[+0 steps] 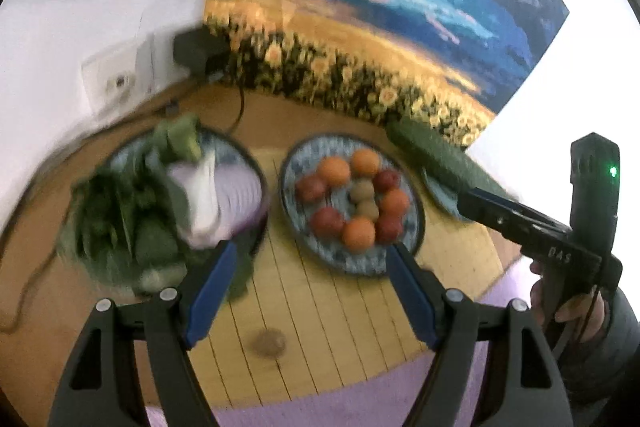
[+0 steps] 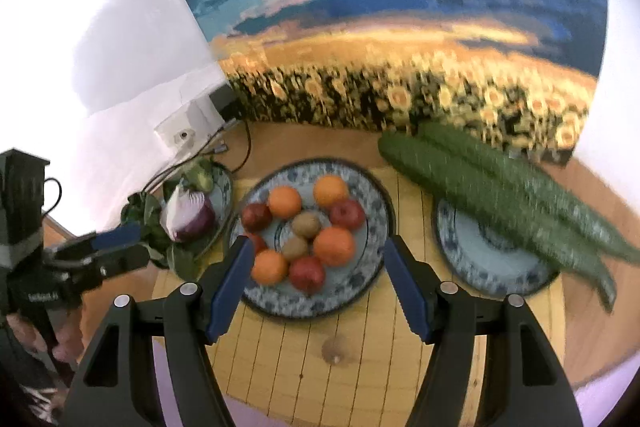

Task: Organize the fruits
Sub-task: 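Move both open tools back toward the last kiwis on the board, then grasp a kiwi with the left tool while the right tool grasps the other kiwi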

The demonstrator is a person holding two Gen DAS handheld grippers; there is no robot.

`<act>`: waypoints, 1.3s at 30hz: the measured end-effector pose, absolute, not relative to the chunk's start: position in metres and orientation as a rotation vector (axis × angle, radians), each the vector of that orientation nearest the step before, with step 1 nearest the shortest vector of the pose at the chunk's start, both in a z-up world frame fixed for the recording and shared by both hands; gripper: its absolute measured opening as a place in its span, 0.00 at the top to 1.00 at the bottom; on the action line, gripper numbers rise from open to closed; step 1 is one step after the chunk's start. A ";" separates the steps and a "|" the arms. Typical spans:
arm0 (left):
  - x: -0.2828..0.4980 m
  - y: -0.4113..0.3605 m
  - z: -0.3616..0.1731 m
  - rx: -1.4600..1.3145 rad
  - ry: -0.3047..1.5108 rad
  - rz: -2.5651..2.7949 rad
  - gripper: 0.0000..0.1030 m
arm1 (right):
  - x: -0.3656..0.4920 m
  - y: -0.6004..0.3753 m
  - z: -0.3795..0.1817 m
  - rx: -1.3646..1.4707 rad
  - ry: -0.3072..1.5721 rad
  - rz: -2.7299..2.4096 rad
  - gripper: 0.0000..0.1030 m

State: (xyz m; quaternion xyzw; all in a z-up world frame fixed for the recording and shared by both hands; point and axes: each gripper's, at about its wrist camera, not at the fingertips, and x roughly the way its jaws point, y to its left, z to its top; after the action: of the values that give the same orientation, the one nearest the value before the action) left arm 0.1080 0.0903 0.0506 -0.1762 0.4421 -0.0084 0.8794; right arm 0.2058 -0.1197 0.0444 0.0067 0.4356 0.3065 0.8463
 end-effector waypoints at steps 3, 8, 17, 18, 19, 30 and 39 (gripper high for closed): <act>0.096 0.082 0.036 -0.371 0.958 -0.024 0.22 | 0.195 -0.124 0.026 0.025 0.962 0.631 0.33; 0.085 0.078 0.017 -0.360 0.993 -0.016 0.24 | 0.185 -0.130 0.002 0.027 1.027 0.608 0.33; 0.081 0.080 -0.015 -0.383 1.064 -0.001 0.46 | 0.186 -0.136 -0.019 0.048 1.085 0.592 0.39; 0.081 0.080 -0.018 -0.380 1.076 0.006 0.48 | 0.186 -0.135 -0.019 0.047 1.086 0.597 0.41; 0.082 0.080 -0.020 -0.381 1.083 0.011 0.52 | 0.187 -0.133 -0.020 0.042 1.087 0.605 0.45; 0.083 0.087 -0.025 -0.417 1.088 0.017 0.76 | 0.186 -0.120 -0.027 -0.008 1.108 0.604 0.69; 0.084 0.086 -0.024 -0.407 1.096 0.015 0.76 | 0.183 -0.117 -0.026 0.005 1.109 0.647 0.76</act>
State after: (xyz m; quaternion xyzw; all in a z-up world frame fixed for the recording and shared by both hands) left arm 0.0844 0.0862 -0.0239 -0.1919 0.5174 0.0072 0.8339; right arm 0.1832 -0.1175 -0.0261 0.0024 0.5171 0.3016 0.8010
